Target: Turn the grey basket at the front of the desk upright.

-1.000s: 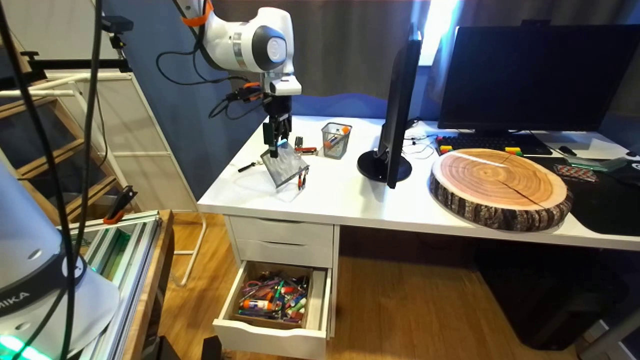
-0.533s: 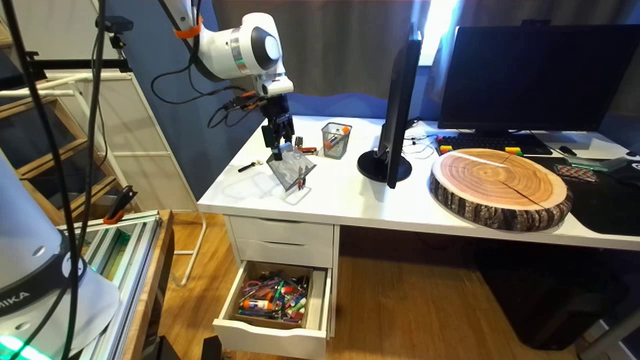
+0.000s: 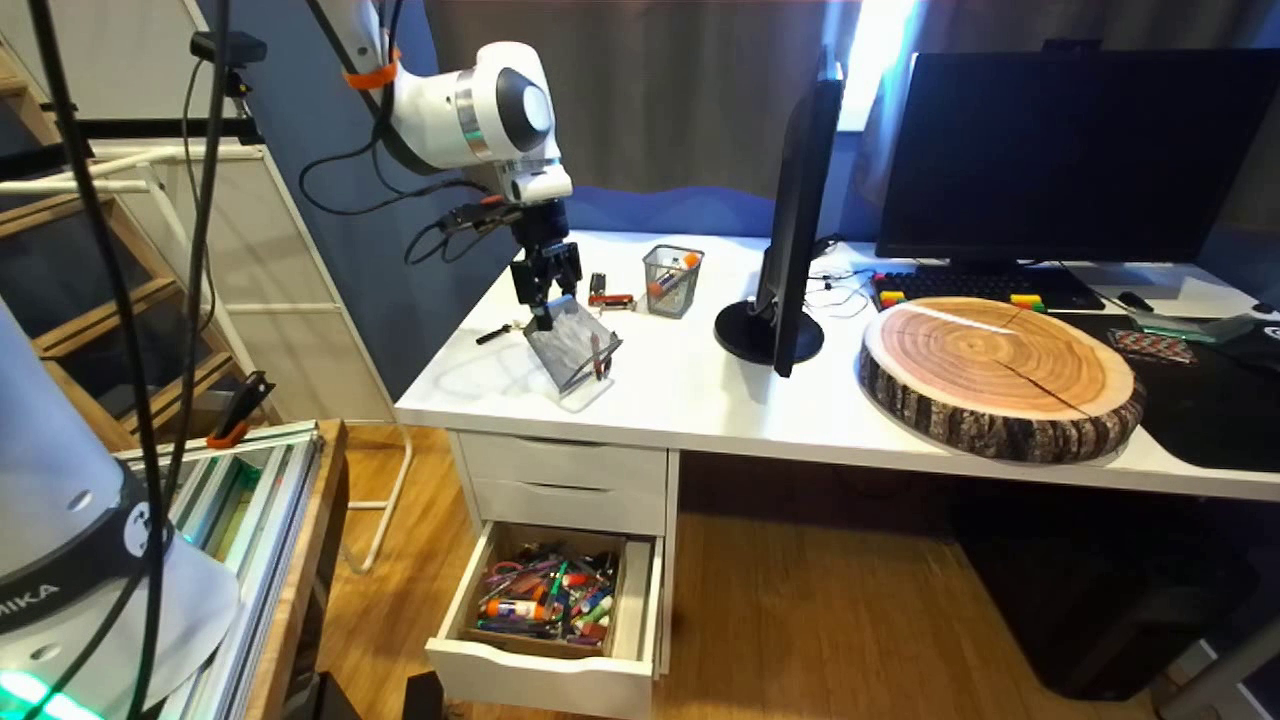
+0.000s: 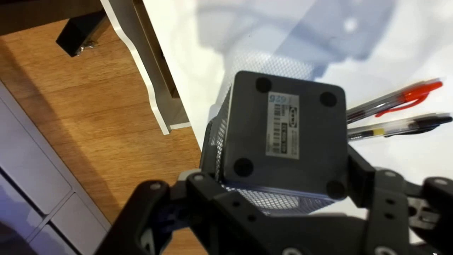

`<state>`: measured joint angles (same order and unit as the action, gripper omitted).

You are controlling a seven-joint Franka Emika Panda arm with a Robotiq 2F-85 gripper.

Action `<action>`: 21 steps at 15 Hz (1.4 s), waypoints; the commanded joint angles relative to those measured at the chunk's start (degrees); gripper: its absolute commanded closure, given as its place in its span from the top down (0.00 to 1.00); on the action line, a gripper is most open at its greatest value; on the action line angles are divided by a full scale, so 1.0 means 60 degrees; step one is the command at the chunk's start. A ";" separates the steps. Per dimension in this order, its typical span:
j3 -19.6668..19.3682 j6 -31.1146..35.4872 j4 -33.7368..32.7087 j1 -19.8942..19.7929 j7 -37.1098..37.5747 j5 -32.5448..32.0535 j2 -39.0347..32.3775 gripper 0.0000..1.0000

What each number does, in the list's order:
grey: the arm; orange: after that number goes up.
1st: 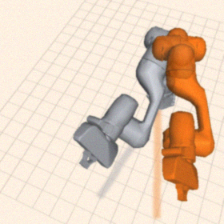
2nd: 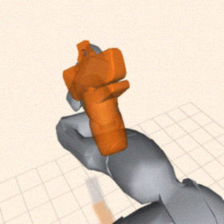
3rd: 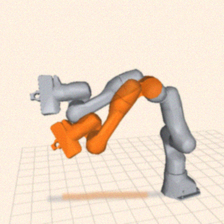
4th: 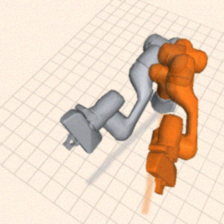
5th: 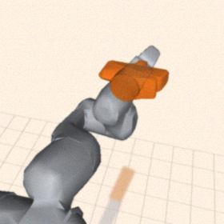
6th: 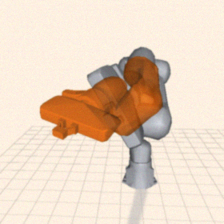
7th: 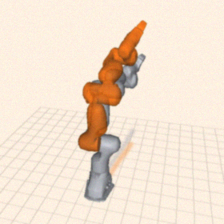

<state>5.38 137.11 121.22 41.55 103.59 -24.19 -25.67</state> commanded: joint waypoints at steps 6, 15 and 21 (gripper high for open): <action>-0.0060 -0.0277 -0.0309 0.0287 0.0629 -0.0221 -0.0357 0.56; 0.0016 -0.0109 -0.0226 0.0177 0.0495 -0.0077 -0.0338 1.00; 0.0089 0.0374 0.0084 -0.0059 0.0217 0.0060 -0.0025 1.00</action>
<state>5.42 136.89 120.74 42.29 105.25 -24.17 -27.06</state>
